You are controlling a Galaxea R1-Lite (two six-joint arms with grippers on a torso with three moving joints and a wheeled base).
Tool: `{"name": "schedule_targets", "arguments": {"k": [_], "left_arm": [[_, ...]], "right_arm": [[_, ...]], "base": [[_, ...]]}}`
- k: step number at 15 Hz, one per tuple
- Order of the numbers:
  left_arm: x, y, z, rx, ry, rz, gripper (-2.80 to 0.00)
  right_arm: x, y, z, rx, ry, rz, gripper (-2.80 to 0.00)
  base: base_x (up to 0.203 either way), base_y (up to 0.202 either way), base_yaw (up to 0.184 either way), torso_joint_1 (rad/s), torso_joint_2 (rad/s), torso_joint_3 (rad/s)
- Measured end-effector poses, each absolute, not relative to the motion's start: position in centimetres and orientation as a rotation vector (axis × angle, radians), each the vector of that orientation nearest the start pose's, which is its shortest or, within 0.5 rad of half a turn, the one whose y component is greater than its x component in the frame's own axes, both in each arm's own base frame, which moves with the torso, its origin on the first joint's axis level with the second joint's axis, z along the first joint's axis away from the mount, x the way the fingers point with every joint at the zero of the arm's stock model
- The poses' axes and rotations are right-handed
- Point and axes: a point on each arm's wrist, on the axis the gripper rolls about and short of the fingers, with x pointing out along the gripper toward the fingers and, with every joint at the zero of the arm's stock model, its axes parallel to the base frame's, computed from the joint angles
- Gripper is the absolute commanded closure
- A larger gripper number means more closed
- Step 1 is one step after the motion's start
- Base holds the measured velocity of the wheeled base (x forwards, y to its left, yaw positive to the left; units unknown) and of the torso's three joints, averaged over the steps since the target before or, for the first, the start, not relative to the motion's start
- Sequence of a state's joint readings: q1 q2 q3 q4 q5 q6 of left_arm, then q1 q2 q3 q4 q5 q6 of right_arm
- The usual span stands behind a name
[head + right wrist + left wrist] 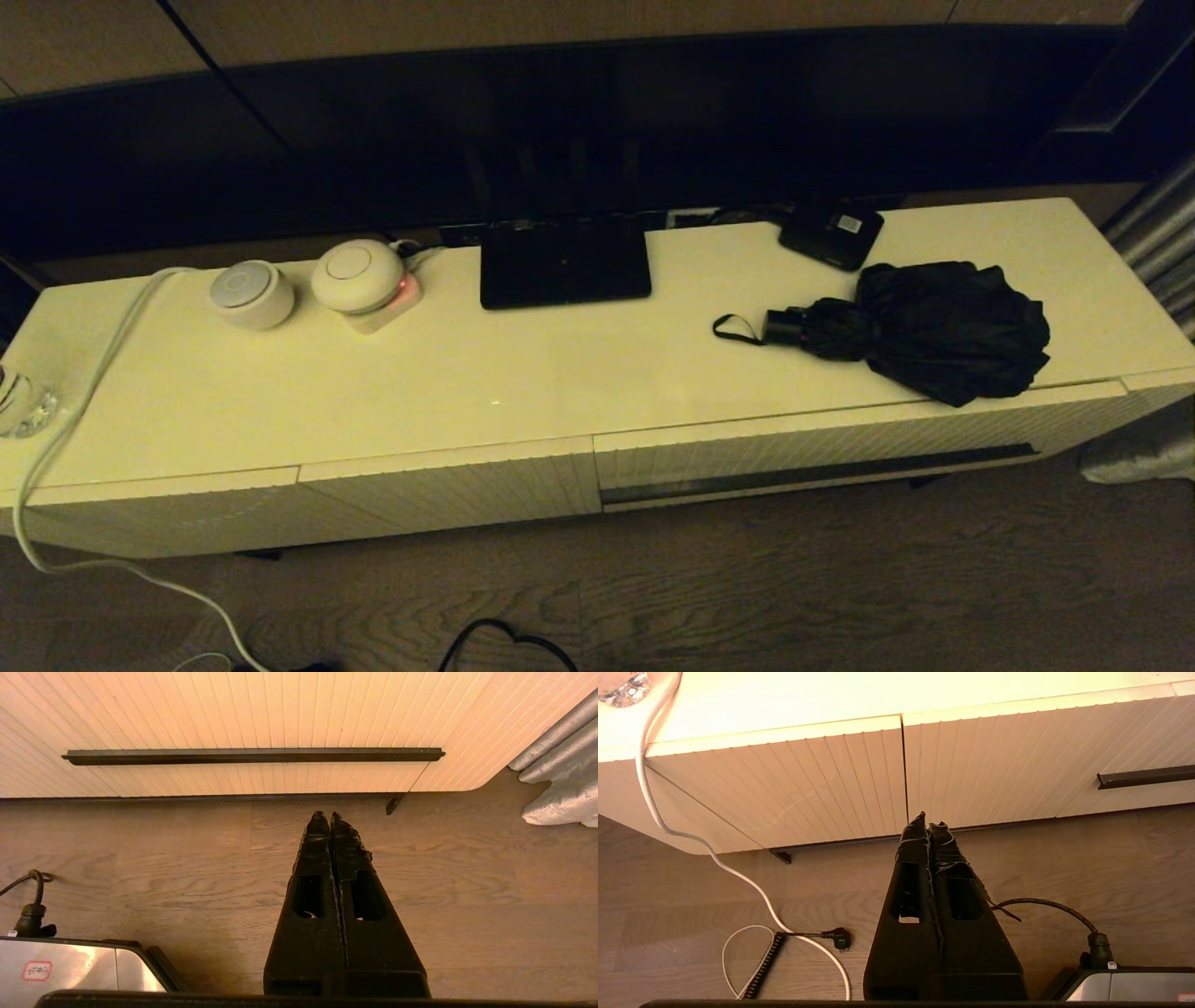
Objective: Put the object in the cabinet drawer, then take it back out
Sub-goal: Open the drawer
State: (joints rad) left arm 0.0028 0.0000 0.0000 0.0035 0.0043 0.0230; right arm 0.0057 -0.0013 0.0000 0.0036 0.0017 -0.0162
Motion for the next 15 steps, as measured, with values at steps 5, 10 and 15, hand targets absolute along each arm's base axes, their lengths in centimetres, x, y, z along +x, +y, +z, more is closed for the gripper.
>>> {"name": "schedule_targets", "arguments": {"k": [5,10,15], "left_arm": [[-2.3,0.0,7.5,0.023,0.003,0.007,0.00],[-2.3,0.0,7.5,0.023,0.003,0.007,0.00],[-2.3,0.0,7.5,0.023,0.003,0.007,0.00]], "right_arm": [[-2.6,0.0,8.7,-0.062,-0.053,0.010,0.00],[-4.6,0.0,13.0,-0.071,-0.172,0.003,0.00],[-6.9,0.1,16.3,-0.097,-0.154,0.047,0.00]], "base": [[0.000,0.000,0.000,0.000,0.00,0.000],[0.000,0.000,0.000,0.000,0.00,0.000],[0.000,0.000,0.000,0.000,0.00,0.000]]}}
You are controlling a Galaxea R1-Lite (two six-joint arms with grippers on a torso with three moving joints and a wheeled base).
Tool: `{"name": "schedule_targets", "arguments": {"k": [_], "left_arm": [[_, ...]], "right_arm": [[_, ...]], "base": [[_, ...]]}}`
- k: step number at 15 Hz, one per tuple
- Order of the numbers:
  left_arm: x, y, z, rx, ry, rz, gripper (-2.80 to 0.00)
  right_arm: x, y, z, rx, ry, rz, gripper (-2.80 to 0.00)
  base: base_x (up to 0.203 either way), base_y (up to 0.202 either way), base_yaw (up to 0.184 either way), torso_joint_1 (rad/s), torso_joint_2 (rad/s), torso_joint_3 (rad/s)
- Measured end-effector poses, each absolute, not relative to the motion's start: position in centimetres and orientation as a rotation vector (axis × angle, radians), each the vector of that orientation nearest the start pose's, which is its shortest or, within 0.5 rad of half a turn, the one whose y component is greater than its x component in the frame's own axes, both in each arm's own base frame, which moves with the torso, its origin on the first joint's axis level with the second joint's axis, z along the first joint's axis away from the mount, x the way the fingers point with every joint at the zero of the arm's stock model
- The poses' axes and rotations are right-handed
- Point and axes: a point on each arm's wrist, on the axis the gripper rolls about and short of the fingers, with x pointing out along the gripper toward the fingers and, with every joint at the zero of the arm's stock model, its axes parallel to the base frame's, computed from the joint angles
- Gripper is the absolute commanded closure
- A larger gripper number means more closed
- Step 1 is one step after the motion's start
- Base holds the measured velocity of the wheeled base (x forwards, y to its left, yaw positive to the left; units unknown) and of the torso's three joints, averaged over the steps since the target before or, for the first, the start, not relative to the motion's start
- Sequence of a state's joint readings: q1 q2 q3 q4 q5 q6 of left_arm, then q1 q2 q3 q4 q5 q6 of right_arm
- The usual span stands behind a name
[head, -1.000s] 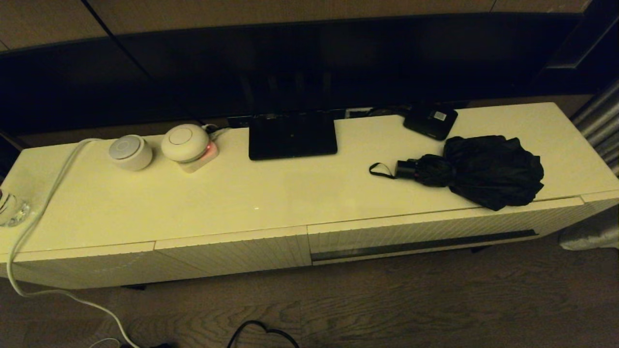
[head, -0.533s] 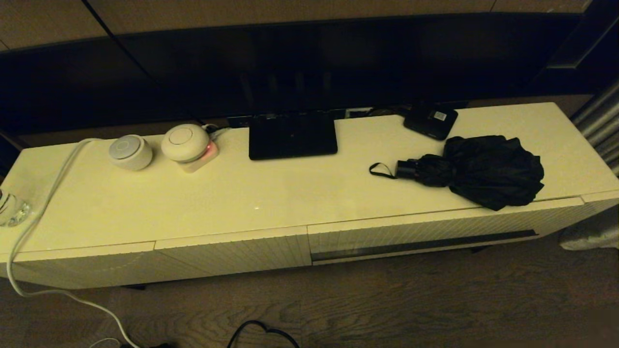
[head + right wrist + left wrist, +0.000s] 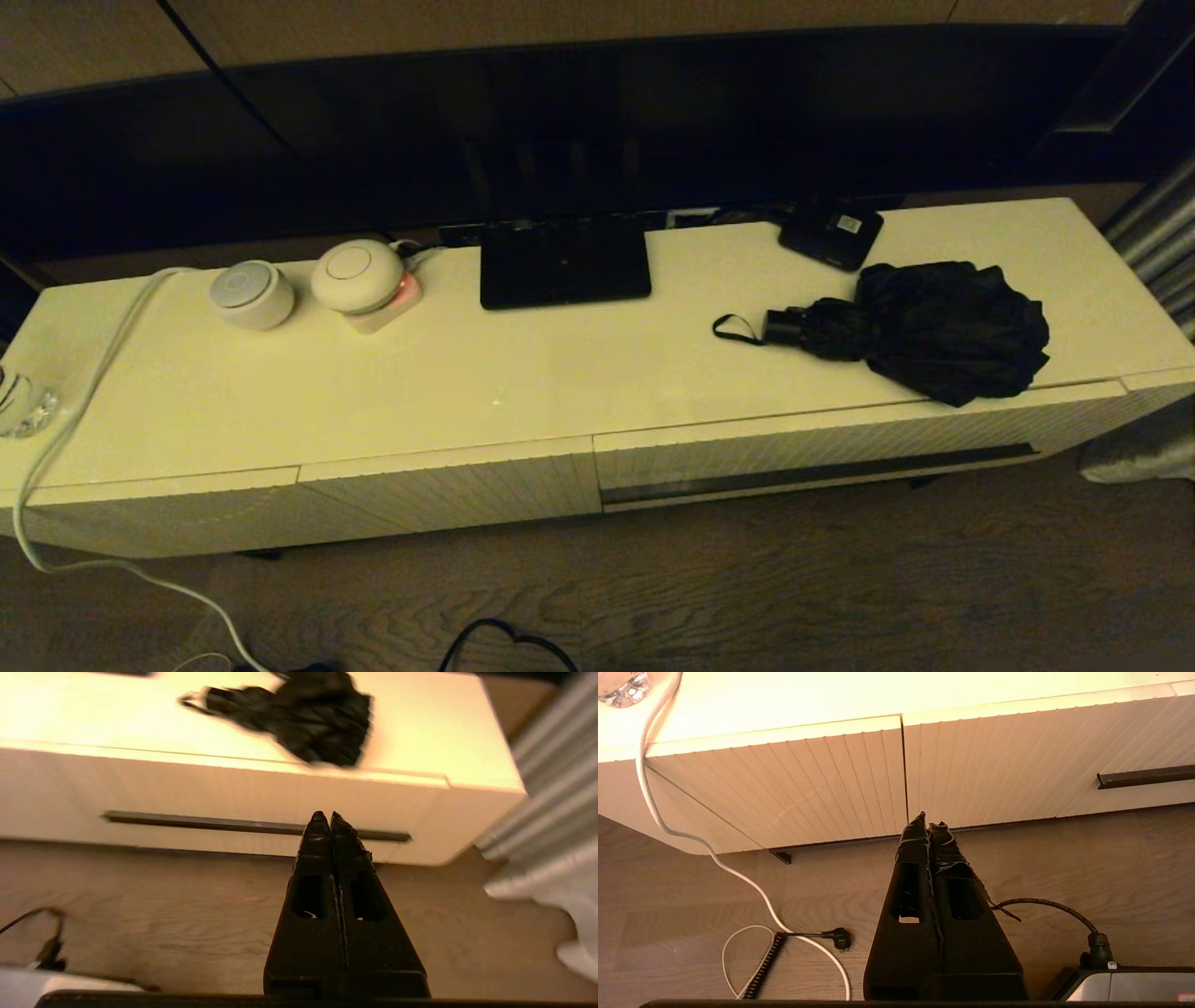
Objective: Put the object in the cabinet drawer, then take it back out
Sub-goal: Open the drawer
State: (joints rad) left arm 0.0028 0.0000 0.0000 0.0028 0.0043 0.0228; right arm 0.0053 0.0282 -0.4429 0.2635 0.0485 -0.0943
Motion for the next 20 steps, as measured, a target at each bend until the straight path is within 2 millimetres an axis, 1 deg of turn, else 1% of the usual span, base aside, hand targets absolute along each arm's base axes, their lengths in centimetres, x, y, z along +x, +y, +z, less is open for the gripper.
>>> {"name": "schedule_targets", "arguments": {"k": [1,3,4,7,8,9,10,12,16,18,20], "left_arm": [[-2.3,0.0,7.5,0.023,0.003,0.007,0.00],[-2.3,0.0,7.5,0.023,0.003,0.007,0.00],[-2.3,0.0,7.5,0.023,0.003,0.007,0.00],[-2.3,0.0,7.5,0.023,0.003,0.007,0.00],[-2.3,0.0,7.5,0.023,0.003,0.007,0.00],[-2.3,0.0,7.5,0.023,0.003,0.007,0.00],[-2.3,0.0,7.5,0.023,0.003,0.007,0.00],[-2.3,0.0,7.5,0.023,0.003,0.007,0.00],[-2.3,0.0,7.5,0.023,0.003,0.007,0.00],[-2.3,0.0,7.5,0.023,0.003,0.007,0.00],[-2.3,0.0,7.5,0.023,0.003,0.006,0.00]], "right_arm": [[-6.8,0.1,17.1,-0.107,-0.148,0.068,0.00],[-5.9,0.2,19.3,-0.115,-0.111,0.091,0.00],[-5.4,0.2,20.9,-0.115,-0.102,0.094,0.00],[-3.8,0.2,27.0,-0.095,-0.128,0.117,0.00],[-3.0,0.3,28.3,-0.089,-0.125,0.140,0.00],[-2.1,0.4,29.2,-0.083,-0.110,0.170,0.00],[-1.3,0.4,29.4,-0.078,-0.080,0.187,0.00],[0.4,0.4,29.1,-0.074,-0.020,0.203,0.00],[2.6,0.5,28.7,-0.068,0.085,0.231,0.00],[3.8,0.7,28.1,-0.086,0.179,0.267,0.00],[5.3,0.9,27.0,-0.116,0.323,0.295,0.00]], "base": [[0.000,0.000,0.000,0.000,0.00,0.000],[0.000,0.000,0.000,0.000,0.00,0.000],[0.000,0.000,0.000,0.000,0.00,0.000],[0.000,0.000,0.000,0.000,0.00,0.000],[0.000,0.000,0.000,0.000,0.00,0.000],[0.000,0.000,0.000,0.000,0.00,0.000],[0.000,0.000,0.000,0.000,0.00,0.000],[0.000,0.000,0.000,0.000,0.00,0.000],[0.000,0.000,0.000,0.000,0.00,0.000],[0.000,0.000,0.000,0.000,0.00,0.000],[0.000,0.000,0.000,0.000,0.00,0.000]]}}
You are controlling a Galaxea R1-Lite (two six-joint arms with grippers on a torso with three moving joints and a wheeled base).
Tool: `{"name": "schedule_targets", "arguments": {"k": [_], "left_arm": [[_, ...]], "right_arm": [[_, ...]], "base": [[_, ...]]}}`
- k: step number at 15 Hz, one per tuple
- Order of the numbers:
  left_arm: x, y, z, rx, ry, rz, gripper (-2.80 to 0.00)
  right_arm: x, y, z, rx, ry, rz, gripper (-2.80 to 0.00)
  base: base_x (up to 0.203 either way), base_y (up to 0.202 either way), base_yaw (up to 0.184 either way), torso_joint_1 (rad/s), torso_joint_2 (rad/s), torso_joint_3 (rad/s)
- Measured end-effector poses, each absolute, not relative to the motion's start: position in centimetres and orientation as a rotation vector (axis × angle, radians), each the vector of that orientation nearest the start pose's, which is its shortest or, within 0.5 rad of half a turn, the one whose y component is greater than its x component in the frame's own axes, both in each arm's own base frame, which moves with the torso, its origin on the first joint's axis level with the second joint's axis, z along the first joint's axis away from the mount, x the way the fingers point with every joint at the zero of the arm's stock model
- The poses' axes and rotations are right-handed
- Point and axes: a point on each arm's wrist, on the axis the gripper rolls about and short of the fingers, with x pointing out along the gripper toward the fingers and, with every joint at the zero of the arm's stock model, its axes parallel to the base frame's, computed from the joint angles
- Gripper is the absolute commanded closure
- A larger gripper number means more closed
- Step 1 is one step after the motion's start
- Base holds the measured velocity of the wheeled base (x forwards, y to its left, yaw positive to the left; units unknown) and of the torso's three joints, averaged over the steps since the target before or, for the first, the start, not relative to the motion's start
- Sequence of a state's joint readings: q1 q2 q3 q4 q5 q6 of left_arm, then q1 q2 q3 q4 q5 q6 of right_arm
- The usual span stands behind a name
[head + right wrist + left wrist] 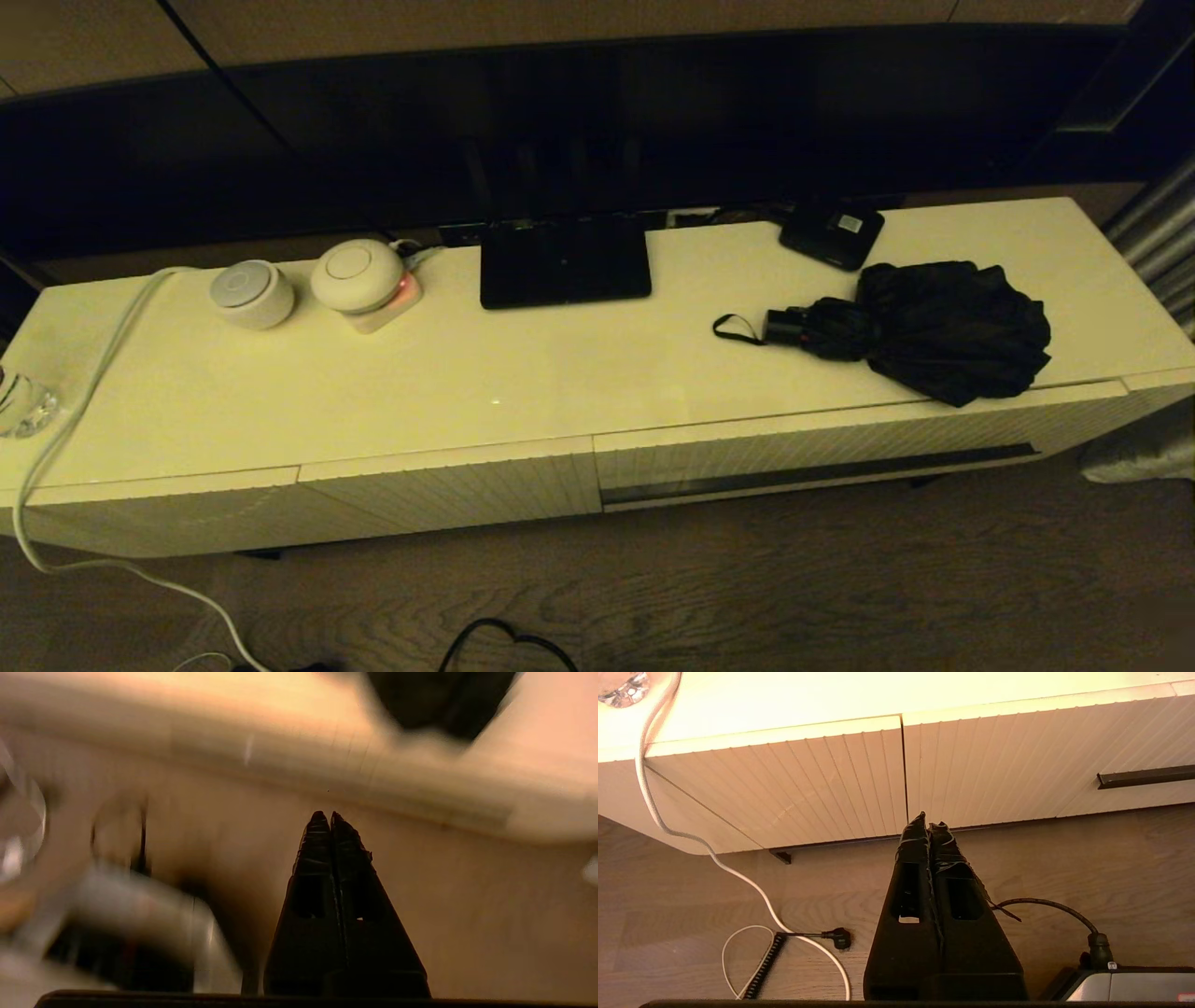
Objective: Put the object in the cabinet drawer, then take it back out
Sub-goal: Open the drawer
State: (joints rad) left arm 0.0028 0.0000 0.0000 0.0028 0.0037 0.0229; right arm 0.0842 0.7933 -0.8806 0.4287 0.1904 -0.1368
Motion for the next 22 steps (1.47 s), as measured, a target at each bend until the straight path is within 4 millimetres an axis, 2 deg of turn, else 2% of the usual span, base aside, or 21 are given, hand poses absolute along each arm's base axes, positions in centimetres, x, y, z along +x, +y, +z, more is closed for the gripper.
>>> {"name": "schedule_targets", "arguments": {"k": [4,9,12,14,16,22], "left_arm": [[-2.3,0.0,7.5,0.023,0.004,0.007,0.00],[-2.3,0.0,7.5,0.023,0.003,0.007,0.00],[-2.3,0.0,7.5,0.023,0.003,0.007,0.00],[-2.3,0.0,7.5,0.023,0.003,0.007,0.00],[-2.3,0.0,7.5,0.023,0.003,0.007,0.00],[-2.3,0.0,7.5,0.023,0.003,0.007,0.00]], "right_arm": [[8.4,1.7,24.7,-0.141,0.634,0.374,0.00],[13.3,4.5,21.3,-0.199,0.857,0.518,0.00],[16.8,6.6,18.1,-0.280,0.814,0.550,0.00],[18.7,7.8,15.5,-0.437,0.748,0.530,0.00],[19.9,8.5,13.8,-0.638,0.703,0.515,0.00],[22.9,9.8,11.3,-0.933,0.596,0.515,0.00]], "base": [[0.000,0.000,0.000,0.000,0.00,0.000],[0.000,0.000,0.000,0.000,0.00,0.000],[0.000,0.000,0.000,0.000,0.00,0.000],[0.000,0.000,0.000,0.000,0.00,0.000],[0.000,0.000,0.000,0.000,0.00,0.000],[0.000,0.000,0.000,0.000,0.00,0.000]]}}
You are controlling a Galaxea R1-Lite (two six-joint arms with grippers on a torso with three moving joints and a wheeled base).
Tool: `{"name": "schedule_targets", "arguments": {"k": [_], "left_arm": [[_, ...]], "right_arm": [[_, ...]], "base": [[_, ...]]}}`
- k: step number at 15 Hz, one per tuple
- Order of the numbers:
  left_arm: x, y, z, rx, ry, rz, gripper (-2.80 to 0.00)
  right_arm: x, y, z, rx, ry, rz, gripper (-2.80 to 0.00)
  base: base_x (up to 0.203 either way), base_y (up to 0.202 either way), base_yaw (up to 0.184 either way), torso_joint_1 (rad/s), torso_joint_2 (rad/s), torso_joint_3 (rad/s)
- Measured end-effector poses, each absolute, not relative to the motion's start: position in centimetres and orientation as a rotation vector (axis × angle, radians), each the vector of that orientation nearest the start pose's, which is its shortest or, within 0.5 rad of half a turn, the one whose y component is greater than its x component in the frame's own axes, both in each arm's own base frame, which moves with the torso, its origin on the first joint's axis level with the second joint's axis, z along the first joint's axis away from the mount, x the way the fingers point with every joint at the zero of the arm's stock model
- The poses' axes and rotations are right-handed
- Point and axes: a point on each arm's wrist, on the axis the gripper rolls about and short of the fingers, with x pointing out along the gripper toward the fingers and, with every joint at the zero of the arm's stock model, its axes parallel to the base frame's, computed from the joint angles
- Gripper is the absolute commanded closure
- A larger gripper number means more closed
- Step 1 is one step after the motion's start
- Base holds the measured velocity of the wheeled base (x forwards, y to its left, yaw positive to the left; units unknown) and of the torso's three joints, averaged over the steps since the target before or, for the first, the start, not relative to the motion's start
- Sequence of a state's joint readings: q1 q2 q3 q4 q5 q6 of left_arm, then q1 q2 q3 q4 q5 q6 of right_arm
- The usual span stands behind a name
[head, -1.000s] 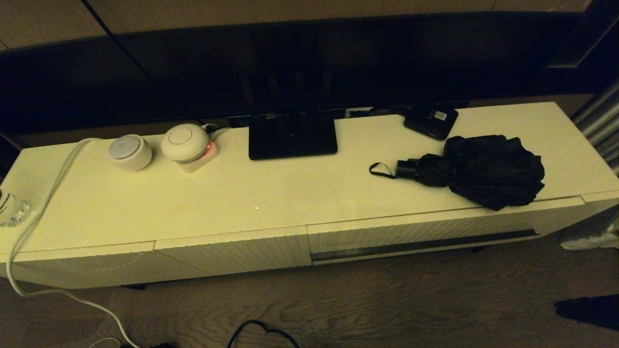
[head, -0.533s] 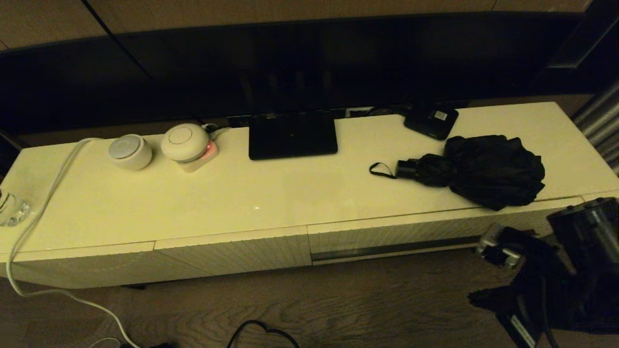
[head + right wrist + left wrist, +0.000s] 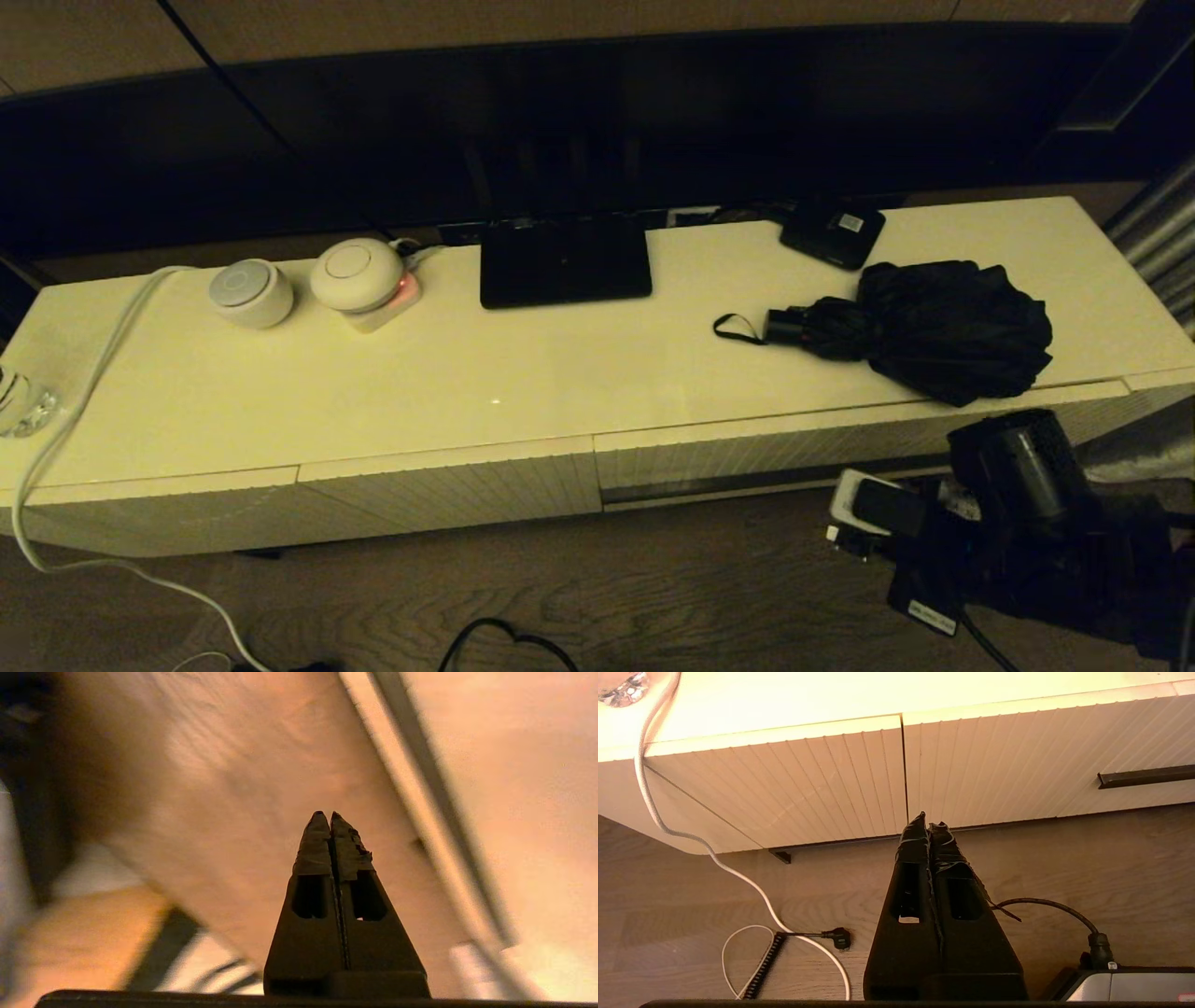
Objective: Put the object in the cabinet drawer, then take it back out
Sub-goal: Open the drawer
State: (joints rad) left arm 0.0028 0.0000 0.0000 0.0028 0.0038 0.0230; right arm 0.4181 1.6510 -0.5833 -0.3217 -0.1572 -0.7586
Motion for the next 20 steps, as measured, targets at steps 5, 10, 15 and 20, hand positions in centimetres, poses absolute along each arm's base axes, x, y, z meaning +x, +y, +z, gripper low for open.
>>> {"name": "schedule_targets", "arguments": {"k": [5,10,15,20], "left_arm": [[-2.3,0.0,7.5,0.023,0.003,0.007,0.00],[-2.3,0.0,7.5,0.023,0.003,0.007,0.00],[-2.3,0.0,7.5,0.023,0.003,0.007,0.00],[-2.3,0.0,7.5,0.023,0.003,0.007,0.00]], "right_arm": [[23.8,9.5,9.0,-1.168,0.560,0.564,0.00],[25.5,10.0,6.7,-1.287,0.525,0.593,0.00],[27.6,9.4,5.5,-1.405,0.464,0.599,0.00],[29.3,8.9,5.5,-1.454,0.413,0.611,-2.80]], "base": [[0.000,0.000,0.000,0.000,0.00,0.000],[0.000,0.000,0.000,0.000,0.00,0.000],[0.000,0.000,0.000,0.000,0.00,0.000],[0.000,0.000,0.000,0.000,0.00,0.000]]}}
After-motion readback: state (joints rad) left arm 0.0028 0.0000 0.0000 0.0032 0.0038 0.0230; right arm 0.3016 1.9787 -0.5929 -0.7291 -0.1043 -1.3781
